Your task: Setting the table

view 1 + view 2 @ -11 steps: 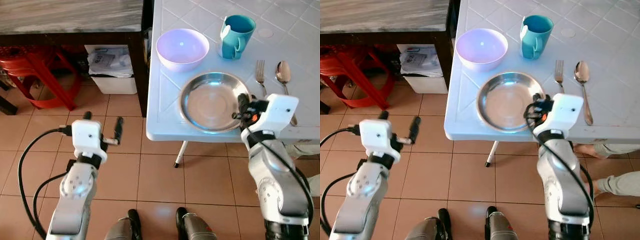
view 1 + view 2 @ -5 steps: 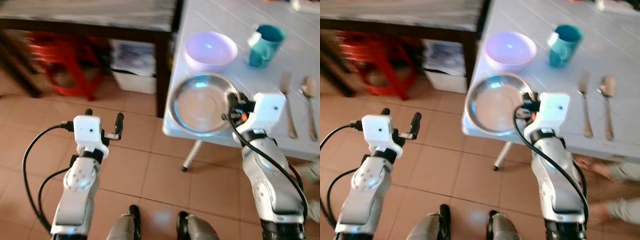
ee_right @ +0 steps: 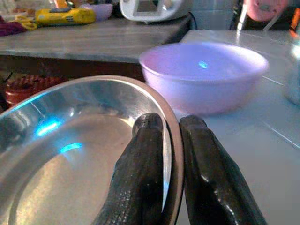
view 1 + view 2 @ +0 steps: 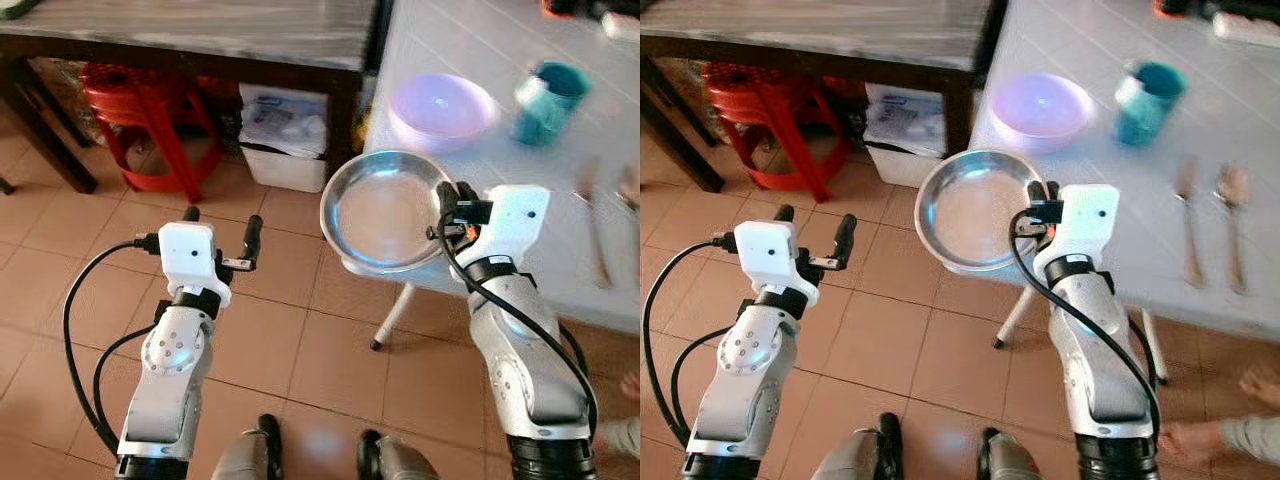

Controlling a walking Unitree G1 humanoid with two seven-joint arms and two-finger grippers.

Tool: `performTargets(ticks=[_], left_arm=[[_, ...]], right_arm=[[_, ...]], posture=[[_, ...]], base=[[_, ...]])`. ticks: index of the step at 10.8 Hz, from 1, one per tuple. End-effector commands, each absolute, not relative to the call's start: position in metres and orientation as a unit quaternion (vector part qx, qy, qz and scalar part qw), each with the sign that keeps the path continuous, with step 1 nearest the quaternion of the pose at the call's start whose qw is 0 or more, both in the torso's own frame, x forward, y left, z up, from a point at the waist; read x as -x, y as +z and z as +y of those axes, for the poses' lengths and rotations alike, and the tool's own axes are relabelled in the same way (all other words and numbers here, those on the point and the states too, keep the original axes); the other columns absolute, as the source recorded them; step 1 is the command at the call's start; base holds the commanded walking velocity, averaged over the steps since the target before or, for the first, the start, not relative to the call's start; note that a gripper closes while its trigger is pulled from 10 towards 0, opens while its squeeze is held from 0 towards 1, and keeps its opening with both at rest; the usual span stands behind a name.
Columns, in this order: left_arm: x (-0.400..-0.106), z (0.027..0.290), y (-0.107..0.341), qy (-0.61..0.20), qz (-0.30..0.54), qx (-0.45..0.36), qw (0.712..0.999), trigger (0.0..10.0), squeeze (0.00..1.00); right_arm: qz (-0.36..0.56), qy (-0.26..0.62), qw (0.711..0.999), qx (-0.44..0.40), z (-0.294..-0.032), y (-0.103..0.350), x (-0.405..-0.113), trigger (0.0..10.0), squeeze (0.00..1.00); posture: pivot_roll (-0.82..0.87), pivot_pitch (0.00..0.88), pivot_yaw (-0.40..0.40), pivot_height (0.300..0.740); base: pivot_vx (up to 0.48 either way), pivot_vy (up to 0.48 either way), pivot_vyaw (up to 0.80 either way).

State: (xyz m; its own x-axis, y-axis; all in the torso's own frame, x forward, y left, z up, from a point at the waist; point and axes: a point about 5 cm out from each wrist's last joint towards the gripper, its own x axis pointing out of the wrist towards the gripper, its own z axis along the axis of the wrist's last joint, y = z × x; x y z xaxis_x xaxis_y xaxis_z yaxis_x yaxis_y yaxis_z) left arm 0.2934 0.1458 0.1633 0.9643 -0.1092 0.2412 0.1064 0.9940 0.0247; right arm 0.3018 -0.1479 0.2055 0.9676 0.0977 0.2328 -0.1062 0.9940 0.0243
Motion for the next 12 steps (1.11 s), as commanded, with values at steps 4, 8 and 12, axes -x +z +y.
performTargets(ticks=[4, 8, 12], left_arm=[[-0.282, 0.148, 0.151, -0.056, -0.099, -0.013, 0.993, 10.0, 0.0], [-0.277, 0.142, 0.146, -0.065, -0.089, -0.017, 0.994, 10.0, 0.0], [-0.286, 0.145, 0.128, -0.043, -0.075, -0.019, 0.996, 10.0, 0.0]], right_arm=[[-0.095, 0.082, 0.992, -0.025, -0.131, 0.186, -0.291, 10.0, 0.0], [-0.108, 0.1, 0.989, -0.014, -0.125, 0.185, -0.297, 10.0, 0.0], [-0.104, 0.089, 0.99, -0.022, -0.126, 0.177, -0.307, 10.0, 0.0]], posture=[[-0.05, 0.243, 0.029, 0.74], [-0.04, 0.196, 0.055, 0.74], [-0.04, 0.109, 0.047, 0.74]], base=[[0.245, 0.248, 0.0], [0.0, 0.0, 0.2], [0.0, 0.0, 0.39]])
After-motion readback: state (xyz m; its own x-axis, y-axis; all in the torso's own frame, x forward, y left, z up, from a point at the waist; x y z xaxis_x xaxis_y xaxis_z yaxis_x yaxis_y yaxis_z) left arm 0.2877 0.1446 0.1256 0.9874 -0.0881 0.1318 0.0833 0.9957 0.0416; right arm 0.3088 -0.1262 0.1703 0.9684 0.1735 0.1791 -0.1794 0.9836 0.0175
